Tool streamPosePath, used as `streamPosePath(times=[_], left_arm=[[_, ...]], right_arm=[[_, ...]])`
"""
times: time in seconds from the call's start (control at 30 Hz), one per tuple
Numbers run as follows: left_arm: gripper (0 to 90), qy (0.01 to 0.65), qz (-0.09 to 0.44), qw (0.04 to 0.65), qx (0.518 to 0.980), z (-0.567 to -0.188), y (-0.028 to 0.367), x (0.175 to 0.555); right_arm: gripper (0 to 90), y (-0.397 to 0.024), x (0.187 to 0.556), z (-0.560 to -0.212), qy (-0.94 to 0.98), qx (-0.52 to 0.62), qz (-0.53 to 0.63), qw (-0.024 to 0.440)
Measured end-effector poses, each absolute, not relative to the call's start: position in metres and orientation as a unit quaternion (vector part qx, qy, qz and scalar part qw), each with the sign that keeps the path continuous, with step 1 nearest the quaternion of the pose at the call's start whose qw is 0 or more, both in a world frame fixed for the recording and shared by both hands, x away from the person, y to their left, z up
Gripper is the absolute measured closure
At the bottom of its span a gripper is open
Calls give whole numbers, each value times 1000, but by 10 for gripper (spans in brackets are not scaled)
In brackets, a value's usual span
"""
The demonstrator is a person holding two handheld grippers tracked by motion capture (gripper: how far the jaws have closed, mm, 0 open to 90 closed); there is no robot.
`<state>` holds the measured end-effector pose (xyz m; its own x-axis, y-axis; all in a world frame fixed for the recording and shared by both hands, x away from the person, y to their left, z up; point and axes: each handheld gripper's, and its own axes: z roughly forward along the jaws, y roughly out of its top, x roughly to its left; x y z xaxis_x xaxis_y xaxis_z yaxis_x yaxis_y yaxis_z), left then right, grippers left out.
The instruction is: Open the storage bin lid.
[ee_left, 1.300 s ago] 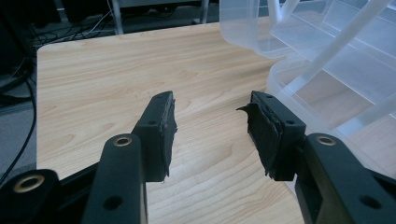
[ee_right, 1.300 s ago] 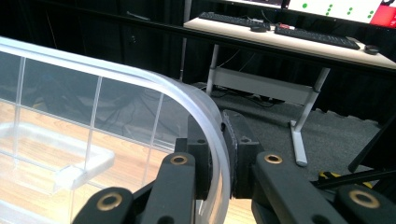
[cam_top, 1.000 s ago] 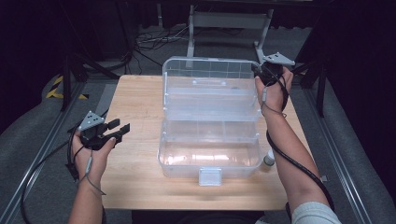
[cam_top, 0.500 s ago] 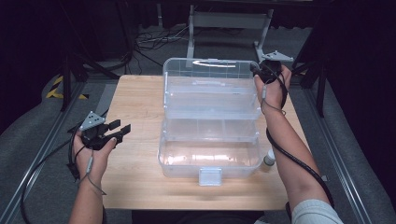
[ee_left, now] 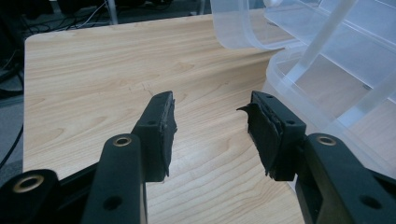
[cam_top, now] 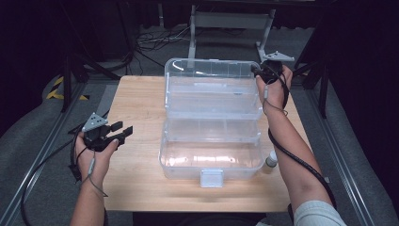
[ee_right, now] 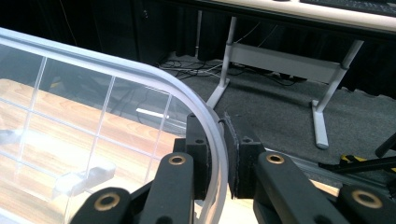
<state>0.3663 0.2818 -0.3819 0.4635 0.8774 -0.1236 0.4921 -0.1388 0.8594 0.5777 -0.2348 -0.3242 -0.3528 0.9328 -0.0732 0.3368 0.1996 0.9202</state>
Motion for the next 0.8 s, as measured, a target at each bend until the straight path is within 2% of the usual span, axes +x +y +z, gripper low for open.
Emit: streamPosePath(times=[0.3,0.8], left_arm=[[518,473,210,455,725,-383,281,367],[513,475,205,453,726,-384,283,368]], right_arm=[[807,-238,586,-330,700,459,441,324],[806,-238,594,-339,710,448,436,324]])
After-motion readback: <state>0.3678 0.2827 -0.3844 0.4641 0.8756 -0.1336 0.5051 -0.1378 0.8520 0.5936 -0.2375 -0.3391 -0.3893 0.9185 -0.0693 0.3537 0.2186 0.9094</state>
